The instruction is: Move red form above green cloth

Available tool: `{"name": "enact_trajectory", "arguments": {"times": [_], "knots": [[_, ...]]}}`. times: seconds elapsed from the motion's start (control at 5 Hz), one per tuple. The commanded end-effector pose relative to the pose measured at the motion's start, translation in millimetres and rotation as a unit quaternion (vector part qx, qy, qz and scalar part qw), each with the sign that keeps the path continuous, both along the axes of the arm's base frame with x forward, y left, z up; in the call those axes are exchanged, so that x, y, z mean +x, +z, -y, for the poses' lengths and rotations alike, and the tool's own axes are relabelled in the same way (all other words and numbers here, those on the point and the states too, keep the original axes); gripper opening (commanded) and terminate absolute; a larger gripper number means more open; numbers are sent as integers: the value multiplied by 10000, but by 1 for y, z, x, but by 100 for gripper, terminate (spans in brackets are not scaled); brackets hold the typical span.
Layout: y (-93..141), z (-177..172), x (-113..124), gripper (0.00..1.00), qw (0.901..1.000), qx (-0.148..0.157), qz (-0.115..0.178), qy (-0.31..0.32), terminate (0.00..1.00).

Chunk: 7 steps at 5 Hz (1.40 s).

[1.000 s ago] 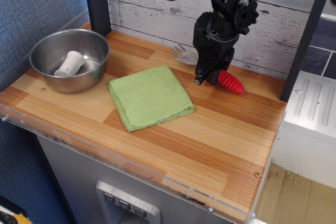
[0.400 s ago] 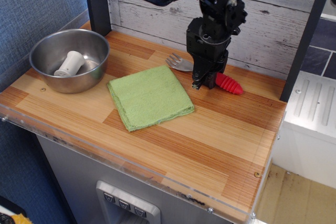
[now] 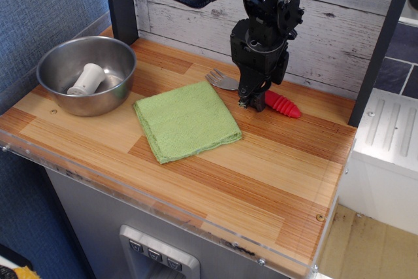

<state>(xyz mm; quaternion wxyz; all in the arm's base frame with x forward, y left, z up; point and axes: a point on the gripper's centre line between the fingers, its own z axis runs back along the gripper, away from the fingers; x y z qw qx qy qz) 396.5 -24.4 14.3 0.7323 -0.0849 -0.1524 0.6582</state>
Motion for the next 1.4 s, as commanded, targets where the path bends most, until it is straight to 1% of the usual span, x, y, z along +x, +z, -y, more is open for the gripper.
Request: {"name": "enact_trajectory", "arguments": {"times": [0.0, 0.2, 0.6, 0.8, 1.2], "knots": [[24, -2, -9, 100, 9996, 14, 255, -98, 0], [38, -5, -8, 100, 9991, -33, 327, -262, 0], [79, -8, -19, 100, 9958, 44, 787, -455, 0], [105, -10, -30, 100, 9916, 160, 893, -924, 0], [105, -10, -30, 100, 9916, 160, 893, -924, 0]]}}
